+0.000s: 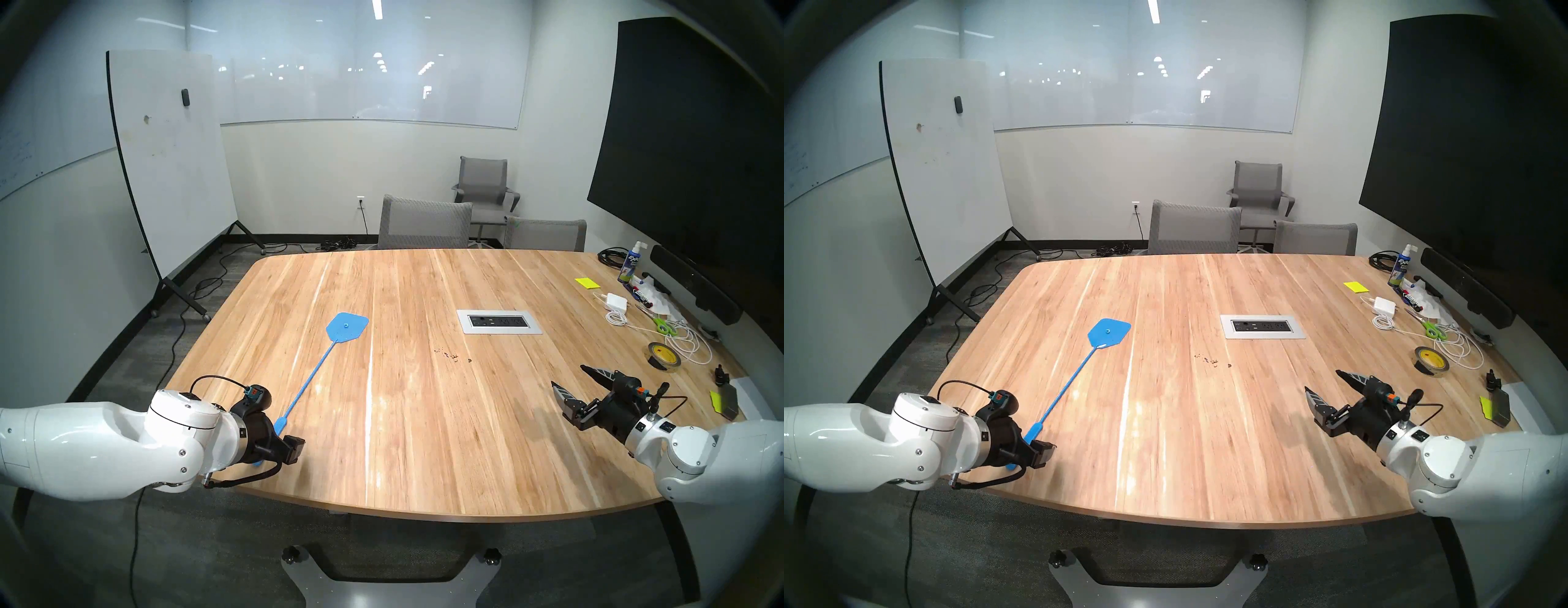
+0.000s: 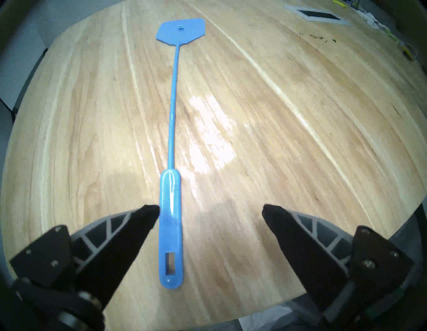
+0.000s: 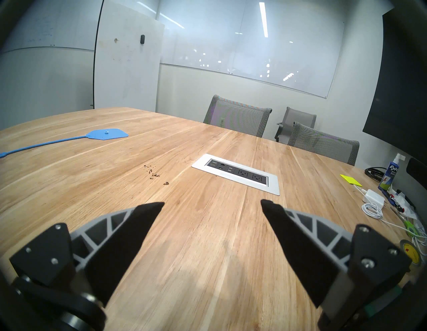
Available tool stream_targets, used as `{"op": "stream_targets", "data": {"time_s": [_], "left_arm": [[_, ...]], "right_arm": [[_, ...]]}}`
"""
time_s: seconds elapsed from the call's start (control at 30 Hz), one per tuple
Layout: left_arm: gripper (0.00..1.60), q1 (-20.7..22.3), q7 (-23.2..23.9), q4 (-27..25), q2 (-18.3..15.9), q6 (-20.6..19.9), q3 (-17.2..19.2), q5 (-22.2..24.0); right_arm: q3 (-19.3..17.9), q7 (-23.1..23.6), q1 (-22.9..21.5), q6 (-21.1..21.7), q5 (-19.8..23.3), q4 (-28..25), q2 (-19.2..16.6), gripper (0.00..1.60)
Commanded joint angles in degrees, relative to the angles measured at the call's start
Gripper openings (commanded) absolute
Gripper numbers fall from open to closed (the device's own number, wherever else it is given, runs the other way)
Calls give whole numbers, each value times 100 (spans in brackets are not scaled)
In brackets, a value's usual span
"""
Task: Swat a bug on table
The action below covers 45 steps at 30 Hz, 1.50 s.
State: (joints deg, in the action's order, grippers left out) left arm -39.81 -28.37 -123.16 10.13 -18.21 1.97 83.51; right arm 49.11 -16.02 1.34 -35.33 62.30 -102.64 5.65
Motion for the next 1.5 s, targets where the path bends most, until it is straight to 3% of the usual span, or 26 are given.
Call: {"op": "stream_targets", "data": {"time_s": [0.0,0.23,0.4,0.5,0.57,0.6,0.67,0.8,0.83,1.07,1.27,1.47], "left_arm": [[160,-201,515,-38,-228,665,98,-573],[160,-528,1058,194,-308,1465,15,-1043],[160,-653,1268,353,-321,1826,0,-1129],[160,-761,1303,545,-254,2243,1,-1126],[160,-801,1365,617,-244,2485,-31,-1237],[160,-832,1380,619,-243,2399,22,-1244],[160,-834,1520,682,-254,2738,-102,-1488],[160,-819,1701,655,-304,2657,-120,-1642],[160,-779,2016,657,-351,2510,-108,-1609],[160,-644,2766,706,-380,2099,-61,-2082],[160,-602,2943,680,-394,2050,-20,-2252],[160,-640,2770,665,-406,2468,-17,-2449]], "right_arm": [[-51,10,-59,-19,-12,11,8,160],[-50,12,-61,-20,-12,12,8,160],[-49,13,-62,-21,-12,13,8,160],[-48,13,-63,-21,-11,13,8,160],[-48,14,-64,-21,-11,13,8,160],[-47,14,-64,-21,-11,13,8,160],[-46,15,-65,-21,-11,13,8,160],[-46,15,-65,-21,-11,13,8,160],[-47,14,-64,-21,-11,13,8,160],[-49,13,-62,-21,-11,13,8,160],[-47,14,-64,-21,-11,13,8,160],[-48,14,-63,-21,-11,13,8,160]]}}
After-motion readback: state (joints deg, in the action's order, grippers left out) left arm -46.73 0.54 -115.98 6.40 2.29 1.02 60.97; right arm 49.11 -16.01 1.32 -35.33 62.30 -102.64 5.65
